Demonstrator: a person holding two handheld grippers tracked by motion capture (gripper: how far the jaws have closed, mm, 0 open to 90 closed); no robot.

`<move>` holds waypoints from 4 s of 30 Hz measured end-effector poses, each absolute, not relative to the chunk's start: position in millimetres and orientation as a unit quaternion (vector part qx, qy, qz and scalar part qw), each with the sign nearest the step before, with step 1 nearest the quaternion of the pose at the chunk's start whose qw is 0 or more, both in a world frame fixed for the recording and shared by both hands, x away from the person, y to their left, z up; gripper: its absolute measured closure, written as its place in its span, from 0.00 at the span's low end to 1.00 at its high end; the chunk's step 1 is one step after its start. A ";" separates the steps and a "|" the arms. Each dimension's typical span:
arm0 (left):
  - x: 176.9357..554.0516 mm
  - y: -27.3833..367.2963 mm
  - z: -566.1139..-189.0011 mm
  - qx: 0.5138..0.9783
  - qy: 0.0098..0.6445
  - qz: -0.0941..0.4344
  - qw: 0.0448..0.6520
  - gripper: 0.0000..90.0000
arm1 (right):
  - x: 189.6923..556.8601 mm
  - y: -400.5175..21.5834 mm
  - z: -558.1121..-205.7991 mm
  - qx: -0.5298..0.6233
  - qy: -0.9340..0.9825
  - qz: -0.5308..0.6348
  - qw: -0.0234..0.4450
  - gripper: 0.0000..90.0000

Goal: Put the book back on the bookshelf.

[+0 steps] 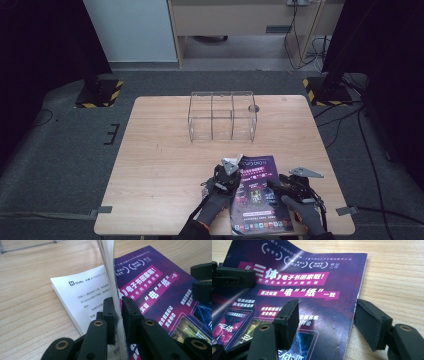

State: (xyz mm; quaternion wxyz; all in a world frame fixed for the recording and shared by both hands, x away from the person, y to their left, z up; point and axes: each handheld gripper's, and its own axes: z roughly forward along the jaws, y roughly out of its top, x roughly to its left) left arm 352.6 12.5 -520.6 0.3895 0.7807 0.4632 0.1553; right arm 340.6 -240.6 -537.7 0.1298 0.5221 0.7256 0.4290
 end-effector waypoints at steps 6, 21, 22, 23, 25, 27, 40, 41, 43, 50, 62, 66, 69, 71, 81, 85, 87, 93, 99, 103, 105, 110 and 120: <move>352.2 9.9 -525.2 0.798 0.447 0.145 0.377 0.64 | 340.6 -240.6 -537.6 0.524 0.724 0.430 0.128 0.40; 345.0 8.3 -519.9 0.783 0.444 0.168 0.401 0.93 | 341.0 -240.9 -537.7 0.524 0.723 0.431 0.128 0.40; 344.6 8.2 -518.8 0.782 0.443 0.169 0.405 0.94 | 341.0 -241.2 -537.7 0.524 0.723 0.432 0.127 0.40; 344.3 8.2 -517.6 0.782 0.441 0.168 0.407 0.94 | 341.2 -241.5 -537.7 0.525 0.723 0.432 0.126 0.40; 343.7 8.4 -515.6 0.781 0.439 0.167 0.412 0.95 | 341.6 -241.9 -537.2 0.529 0.720 0.432 0.121 0.40; 342.8 8.9 -513.5 0.778 0.439 0.164 0.419 0.96 | 342.5 -243.7 -536.6 0.534 0.716 0.435 0.112 0.40; 334.6 5.6 -488.7 0.768 0.417 0.162 0.458 0.96 | 341.5 -261.6 -523.7 0.540 0.684 0.475 0.123 0.35; 334.1 5.8 -487.5 0.767 0.416 0.164 0.460 0.96 | 341.6 -263.0 -523.3 0.542 0.682 0.477 0.122 0.35; 332.5 6.5 -484.8 0.767 0.411 0.166 0.464 0.96 | 342.1 -265.2 -523.1 0.540 0.681 0.479 0.120 0.34; 325.8 7.2 -473.3 0.765 0.393 0.178 0.478 0.96 | 343.8 -264.0 -520.9 0.529 0.690 0.484 0.096 0.32; 318.3 14.5 -459.7 0.759 0.376 0.195 0.495 0.96 | 352.7 -265.8 -518.5 0.509 0.697 0.499 0.070 0.30; 316.5 18.0 -455.5 0.756 0.373 0.201 0.500 0.97 | 358.0 -262.3 -520.2 0.500 0.707 0.497 0.059 0.29; 315.6 19.9 -453.7 0.754 0.372 0.202 0.502 0.96 | 360.7 -258.4 -520.2 0.491 0.713 0.497 0.057 0.28; 314.7 21.1 -452.4 0.753 0.371 0.203 0.504 0.97 | 362.9 -254.6 -521.7 0.489 0.715 0.498 0.050 0.28; 313.0 24.8 -449.7 0.750 0.368 0.207 0.509 0.97 | 371.7 -246.1 -529.9 0.475 0.719 0.507 0.005 0.28; 312.9 25.0 -450.0 0.749 0.369 0.208 0.510 0.96 | 372.1 -243.5 -530.8 0.471 0.721 0.508 -0.006 0.28; 313.1 24.7 -450.2 0.749 0.368 0.208 0.510 0.96 | 372.5 -242.8 -531.1 0.470 0.721 0.509 -0.013 0.29; 313.4 24.4 -451.0 0.750 0.367 0.208 0.509 0.97 | 372.1 -239.5 -531.6 0.466 0.723 0.508 -0.039 0.34; 313.6 26.4 -451.1 0.748 0.368 0.207 0.511 0.96 | 371.4 -235.6 -529.8 0.467 0.729 0.497 -0.052 0.40; 313.9 30.4 -450.3 0.745 0.371 0.206 0.515 0.96 | 369.8 -235.4 -527.2 0.473 0.726 0.497 -0.051 0.49; 313.9 31.8 -450.4 0.744 0.372 0.207 0.516 0.96 | 368.6 -233.2 -526.1 0.475 0.726 0.495 -0.049 0.52; 315.3 36.0 -451.7 0.739 0.379 0.204 0.519 0.96 | 367.0 -233.3 -523.4 0.481 0.718 0.499 -0.056 0.66; 319.2 42.6 -453.7 0.740 0.382 0.198 0.517 0.96 | 365.2 -237.4 -518.0 0.498 0.695 0.512 -0.080 0.80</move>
